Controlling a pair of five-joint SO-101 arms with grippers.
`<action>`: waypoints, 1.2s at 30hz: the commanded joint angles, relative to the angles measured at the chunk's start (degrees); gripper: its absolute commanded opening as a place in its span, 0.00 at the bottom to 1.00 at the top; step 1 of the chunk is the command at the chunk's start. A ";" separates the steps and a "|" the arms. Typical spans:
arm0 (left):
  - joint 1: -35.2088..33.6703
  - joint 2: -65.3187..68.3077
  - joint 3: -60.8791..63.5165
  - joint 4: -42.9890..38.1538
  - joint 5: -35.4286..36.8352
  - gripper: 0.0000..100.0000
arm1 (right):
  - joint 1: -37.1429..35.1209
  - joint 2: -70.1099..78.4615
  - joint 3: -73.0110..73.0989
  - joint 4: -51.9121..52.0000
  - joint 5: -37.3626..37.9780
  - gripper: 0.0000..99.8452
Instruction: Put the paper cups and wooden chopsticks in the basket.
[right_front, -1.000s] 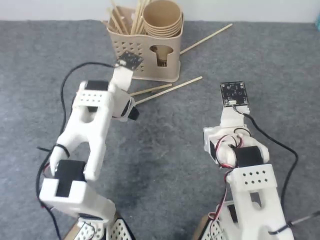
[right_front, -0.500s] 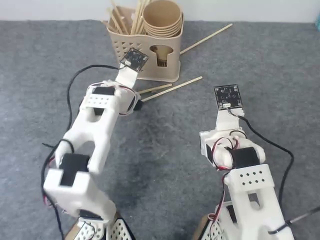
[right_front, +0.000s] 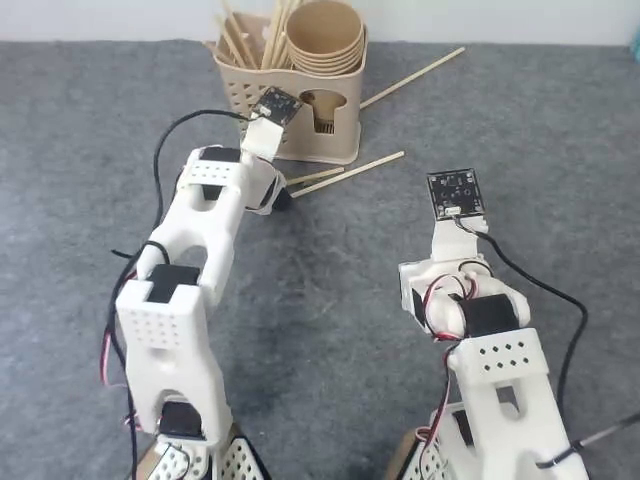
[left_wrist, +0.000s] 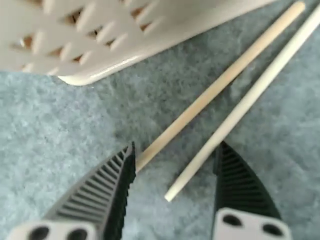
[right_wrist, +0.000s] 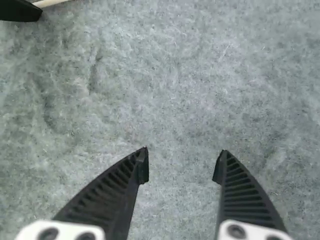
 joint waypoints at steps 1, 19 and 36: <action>0.44 -0.35 -2.86 1.32 -0.97 0.21 | 0.04 -1.45 -0.35 -1.10 -0.35 0.22; 4.31 -0.88 -2.07 21.45 -12.31 0.01 | 0.22 -1.45 -0.35 -1.01 -0.44 0.22; 13.63 -28.40 5.49 38.15 -12.48 0.01 | 0.31 -1.45 -0.18 -1.19 -0.79 0.22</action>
